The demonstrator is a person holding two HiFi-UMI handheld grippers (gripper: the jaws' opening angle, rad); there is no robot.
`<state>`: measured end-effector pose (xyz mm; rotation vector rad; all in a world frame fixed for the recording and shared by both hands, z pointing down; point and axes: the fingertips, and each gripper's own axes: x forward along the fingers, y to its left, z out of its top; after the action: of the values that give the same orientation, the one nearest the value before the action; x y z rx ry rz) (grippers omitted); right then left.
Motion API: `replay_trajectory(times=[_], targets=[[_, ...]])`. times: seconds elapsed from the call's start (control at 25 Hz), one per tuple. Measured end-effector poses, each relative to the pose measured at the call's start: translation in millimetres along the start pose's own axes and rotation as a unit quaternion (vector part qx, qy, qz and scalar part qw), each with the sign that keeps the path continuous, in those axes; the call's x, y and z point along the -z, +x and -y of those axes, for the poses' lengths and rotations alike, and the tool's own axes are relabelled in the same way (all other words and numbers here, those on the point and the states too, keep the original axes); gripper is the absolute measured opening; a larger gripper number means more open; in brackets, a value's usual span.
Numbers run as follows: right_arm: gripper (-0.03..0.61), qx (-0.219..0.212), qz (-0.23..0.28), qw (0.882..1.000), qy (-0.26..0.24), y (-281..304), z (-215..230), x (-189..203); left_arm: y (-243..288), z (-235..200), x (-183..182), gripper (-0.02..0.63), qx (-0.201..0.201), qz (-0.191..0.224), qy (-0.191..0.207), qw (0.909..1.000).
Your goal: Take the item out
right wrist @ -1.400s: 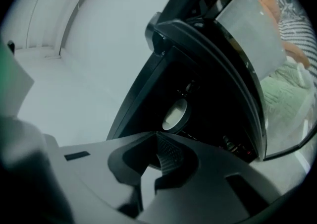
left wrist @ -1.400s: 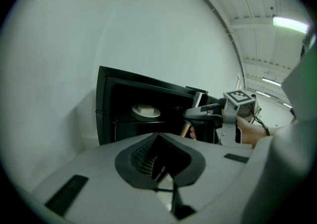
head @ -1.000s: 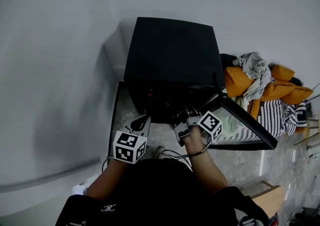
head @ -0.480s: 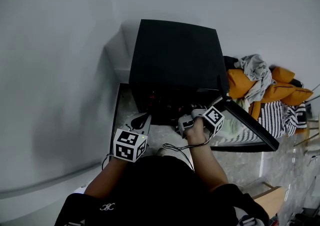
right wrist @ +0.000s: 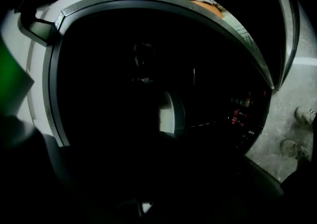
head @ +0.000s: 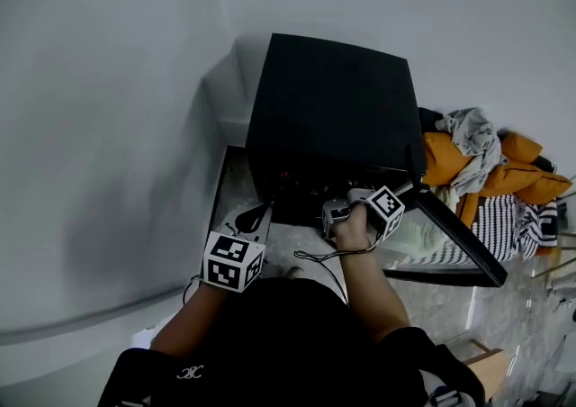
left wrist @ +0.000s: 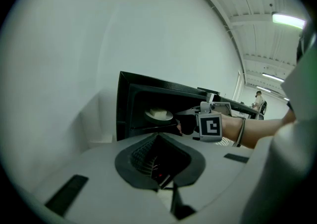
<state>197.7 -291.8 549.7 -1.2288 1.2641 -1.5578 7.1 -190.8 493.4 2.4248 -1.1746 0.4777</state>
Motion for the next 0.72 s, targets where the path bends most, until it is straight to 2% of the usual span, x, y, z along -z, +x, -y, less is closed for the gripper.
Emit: replay_trajectory(times=[0.16,0.32,0.52,0.72], targets=[[0.01,0.009,0.006,1.0,0.002,7.5,4.0,-1.9,-1.5,-4.9,3.2,0.0,-0.008,-0.002,-0.006,0.9999],[0.078,0.008,0.014,1.0,0.007,12.8,6.6,-5.2,-2.9,-9.3,7.4,0.0,-0.015,-0.006,-0.009,0.9998],[0.087,0.024,0.023,0.999,0.027,16.4,14.9,-7.0,-5.2,-12.8,9.3,0.0,-0.021,-0.009,-0.013,0.9997],[0.107,0.015,0.034,0.998,0.047,21.6,14.1,-9.2,-5.3,-14.4,10.4,0.0,-0.021,-0.011,-0.012,0.9997]])
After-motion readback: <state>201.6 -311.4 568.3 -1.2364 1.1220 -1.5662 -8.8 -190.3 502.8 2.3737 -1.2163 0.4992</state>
